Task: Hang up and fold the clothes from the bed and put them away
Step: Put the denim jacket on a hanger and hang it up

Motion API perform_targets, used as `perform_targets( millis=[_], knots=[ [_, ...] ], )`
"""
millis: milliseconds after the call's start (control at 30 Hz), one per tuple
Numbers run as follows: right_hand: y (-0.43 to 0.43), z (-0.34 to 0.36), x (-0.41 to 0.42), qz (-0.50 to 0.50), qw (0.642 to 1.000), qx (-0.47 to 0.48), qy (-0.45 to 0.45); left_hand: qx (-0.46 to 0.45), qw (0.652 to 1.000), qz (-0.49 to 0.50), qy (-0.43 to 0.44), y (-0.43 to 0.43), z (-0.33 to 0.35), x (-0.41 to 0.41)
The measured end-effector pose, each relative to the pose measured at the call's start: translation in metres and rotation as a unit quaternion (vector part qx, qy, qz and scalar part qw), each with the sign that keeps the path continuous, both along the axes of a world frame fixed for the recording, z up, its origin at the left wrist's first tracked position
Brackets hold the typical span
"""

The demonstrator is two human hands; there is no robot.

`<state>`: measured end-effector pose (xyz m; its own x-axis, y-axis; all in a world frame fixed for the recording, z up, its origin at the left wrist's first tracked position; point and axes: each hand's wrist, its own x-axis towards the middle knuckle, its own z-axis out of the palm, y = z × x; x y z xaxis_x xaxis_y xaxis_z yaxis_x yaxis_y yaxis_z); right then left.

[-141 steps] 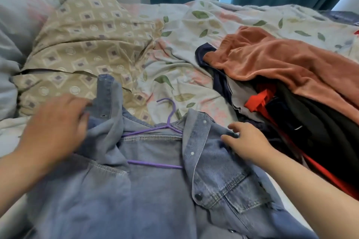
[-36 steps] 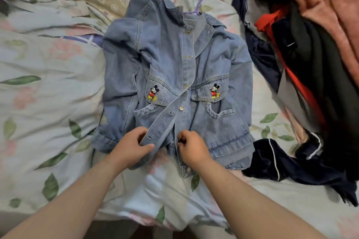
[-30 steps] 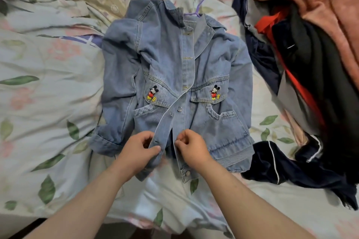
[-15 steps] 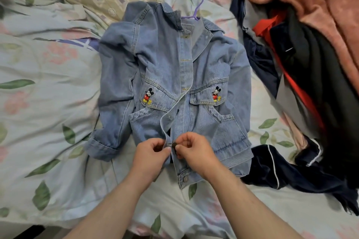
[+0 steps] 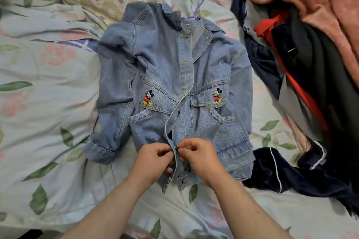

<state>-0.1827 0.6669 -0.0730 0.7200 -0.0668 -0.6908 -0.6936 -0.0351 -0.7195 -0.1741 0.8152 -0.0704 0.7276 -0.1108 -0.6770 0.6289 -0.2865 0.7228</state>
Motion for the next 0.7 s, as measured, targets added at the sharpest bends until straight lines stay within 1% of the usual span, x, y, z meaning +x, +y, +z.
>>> perform_targets(
  millis=[67, 133, 233, 333, 400, 467, 533, 600, 667, 700],
  knots=[
    [0.001, -0.001, 0.001, -0.003, 1.0, 0.013, 0.013, 0.02, 1.0, 0.009, -0.007, -0.001, -0.002, 0.001],
    [0.0, -0.001, 0.003, -0.01, 0.999, 0.032, 0.027, 0.046, 0.999, -0.003, -0.027, -0.002, -0.005, 0.003],
    [0.0, 0.0, 0.004, -0.038, 0.996, 0.067, 0.053, 0.112, 0.987, -0.051, -0.104, -0.004, -0.009, 0.004],
    [0.003, -0.002, 0.003, -0.057, 0.995, 0.045, 0.062, 0.153, 0.974, -0.073, -0.151, -0.008, -0.01, 0.005],
    [0.006, -0.004, 0.004, -0.086, 0.992, 0.049, 0.078, 0.162, 0.969, -0.068, -0.173, -0.012, -0.012, 0.004],
    [0.008, -0.007, 0.004, -0.1, 0.991, 0.032, 0.086, 0.166, 0.966, -0.063, -0.188, -0.015, -0.013, 0.003],
    [0.01, -0.008, 0.003, -0.099, 0.991, 0.002, 0.088, 0.164, 0.967, -0.063, -0.187, -0.016, -0.015, 0.002],
    [0.012, -0.009, 0.003, -0.102, 0.99, -0.006, 0.101, 0.156, 0.969, -0.061, -0.183, -0.016, -0.016, 0.001],
    [0.013, -0.008, 0.004, -0.129, 0.983, 0.029, 0.13, 0.147, 0.972, -0.048, -0.179, -0.016, -0.016, 0.0],
    [0.014, -0.008, 0.005, -0.157, 0.974, 0.072, 0.148, 0.14, 0.974, -0.033, -0.173, -0.017, -0.016, -0.001]
  ],
)
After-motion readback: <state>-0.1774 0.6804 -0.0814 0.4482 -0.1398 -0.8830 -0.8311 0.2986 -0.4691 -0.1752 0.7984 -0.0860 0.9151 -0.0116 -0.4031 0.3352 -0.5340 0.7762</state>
